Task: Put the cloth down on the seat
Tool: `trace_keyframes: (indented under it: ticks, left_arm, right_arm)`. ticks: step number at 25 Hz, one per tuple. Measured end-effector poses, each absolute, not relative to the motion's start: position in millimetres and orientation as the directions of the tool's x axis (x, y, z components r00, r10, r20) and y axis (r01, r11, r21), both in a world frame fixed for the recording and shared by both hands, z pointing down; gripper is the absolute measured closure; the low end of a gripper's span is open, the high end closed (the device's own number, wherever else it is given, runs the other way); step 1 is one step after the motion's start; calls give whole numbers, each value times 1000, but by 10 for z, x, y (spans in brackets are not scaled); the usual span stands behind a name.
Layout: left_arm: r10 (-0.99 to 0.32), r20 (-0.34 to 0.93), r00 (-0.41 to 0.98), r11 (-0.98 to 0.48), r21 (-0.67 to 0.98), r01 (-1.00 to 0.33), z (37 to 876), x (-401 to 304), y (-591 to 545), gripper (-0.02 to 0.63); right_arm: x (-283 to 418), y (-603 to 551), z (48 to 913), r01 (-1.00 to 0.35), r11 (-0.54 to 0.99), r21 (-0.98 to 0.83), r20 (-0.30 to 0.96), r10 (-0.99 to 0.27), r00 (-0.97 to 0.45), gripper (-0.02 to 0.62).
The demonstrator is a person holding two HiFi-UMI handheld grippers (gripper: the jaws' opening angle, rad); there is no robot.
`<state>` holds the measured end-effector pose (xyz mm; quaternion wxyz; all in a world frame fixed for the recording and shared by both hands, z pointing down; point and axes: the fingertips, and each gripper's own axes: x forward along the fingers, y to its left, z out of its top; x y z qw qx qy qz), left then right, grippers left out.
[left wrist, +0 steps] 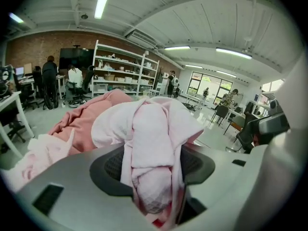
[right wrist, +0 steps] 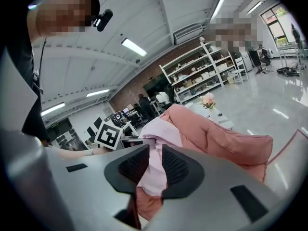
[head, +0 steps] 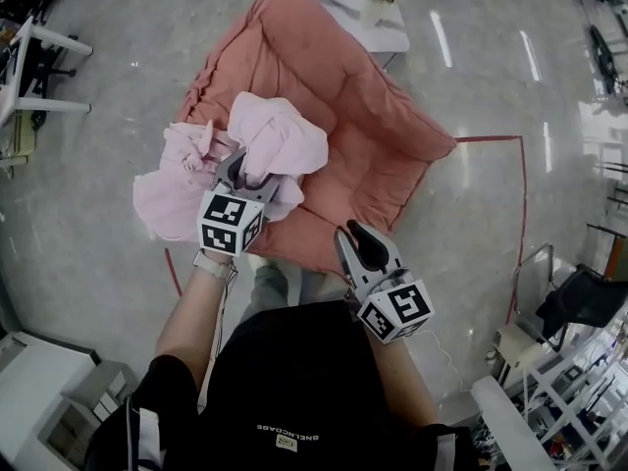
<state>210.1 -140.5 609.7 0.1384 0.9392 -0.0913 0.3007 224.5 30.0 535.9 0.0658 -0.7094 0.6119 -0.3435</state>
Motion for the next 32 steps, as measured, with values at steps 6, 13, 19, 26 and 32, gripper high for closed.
trace_keyframes:
  ticks: [6, 13, 19, 26, 32]
  left_arm:
    - [-87, 619, 780, -927, 237, -292, 6607, 1997, -1444, 348]
    - [-86, 615, 784, -922, 250, -297, 6999, 2033, -1447, 347]
    - [-82, 642, 762, -915, 255, -313, 7407, 2127, -1395, 345]
    - [-64, 683, 728, -897, 279, -341, 7790, 2117, -1338, 344]
    - [-42, 728, 684, -893, 279, -352, 7963, 2130, -1278, 318]
  right_arm:
    - [2216, 188, 5533, -832, -219, -510, 435, -900, -29, 494]
    - [2177, 205, 5681, -829, -225, -511, 478, -877, -57, 494]
    - [2199, 282, 5825, -824, -216, -524, 493, -866, -86, 494]
    - [2221, 410, 5911, -811, -243, -532, 508, -858, -76, 494]
    - [2226, 534, 5896, -808, -248, -535, 506, -860, -71, 494]
